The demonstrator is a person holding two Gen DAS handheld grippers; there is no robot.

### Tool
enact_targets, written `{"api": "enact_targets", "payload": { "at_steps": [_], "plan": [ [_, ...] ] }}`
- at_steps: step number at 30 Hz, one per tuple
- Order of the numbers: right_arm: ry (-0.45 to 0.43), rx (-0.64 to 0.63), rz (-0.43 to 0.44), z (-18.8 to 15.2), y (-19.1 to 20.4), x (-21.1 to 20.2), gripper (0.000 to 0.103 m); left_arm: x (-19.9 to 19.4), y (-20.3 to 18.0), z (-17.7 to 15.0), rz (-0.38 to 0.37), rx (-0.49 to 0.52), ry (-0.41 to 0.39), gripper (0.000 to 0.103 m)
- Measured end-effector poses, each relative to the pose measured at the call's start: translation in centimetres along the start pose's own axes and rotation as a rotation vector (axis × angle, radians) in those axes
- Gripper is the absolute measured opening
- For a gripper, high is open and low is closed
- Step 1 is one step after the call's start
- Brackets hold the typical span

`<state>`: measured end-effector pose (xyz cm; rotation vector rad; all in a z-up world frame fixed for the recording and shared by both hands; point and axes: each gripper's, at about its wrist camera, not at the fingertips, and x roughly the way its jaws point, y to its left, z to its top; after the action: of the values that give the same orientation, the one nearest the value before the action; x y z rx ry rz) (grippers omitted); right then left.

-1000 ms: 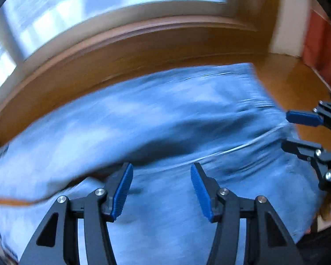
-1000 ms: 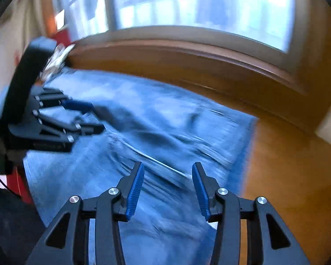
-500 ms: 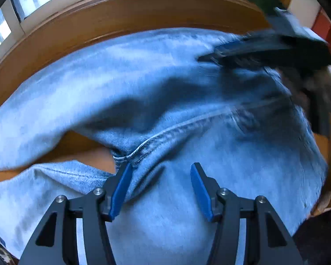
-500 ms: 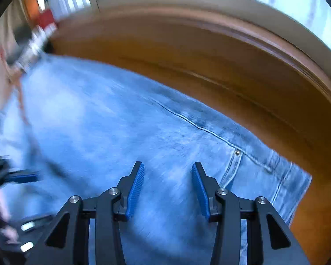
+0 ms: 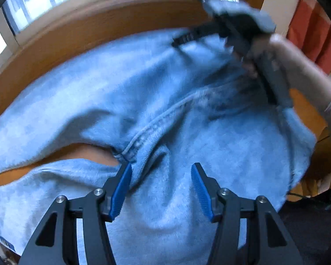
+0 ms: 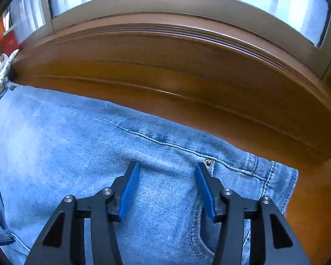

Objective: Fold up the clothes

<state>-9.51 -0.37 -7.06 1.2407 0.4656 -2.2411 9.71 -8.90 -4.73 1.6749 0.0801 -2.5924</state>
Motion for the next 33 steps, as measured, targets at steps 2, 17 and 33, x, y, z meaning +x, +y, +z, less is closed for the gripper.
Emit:
{"api": "enact_targets", "payload": {
  "at_steps": [2,17,33],
  "plan": [
    [-0.044,0.018,0.004,-0.5,-0.9,-2.6,0.041,-1.9,0.8,0.5,-0.001,0.001,-0.054,0.054],
    [-0.062,0.029,0.024,-12.9,-0.6,-10.3,0.048,8.2,6.9,10.6,0.16,0.054,-0.023,0.054],
    [-0.046,-0.022,-0.127,-15.3,-2.8,-9.3,0.049,10.3,4.2,13.8,0.074,0.022,-0.077,0.062]
  ]
}}
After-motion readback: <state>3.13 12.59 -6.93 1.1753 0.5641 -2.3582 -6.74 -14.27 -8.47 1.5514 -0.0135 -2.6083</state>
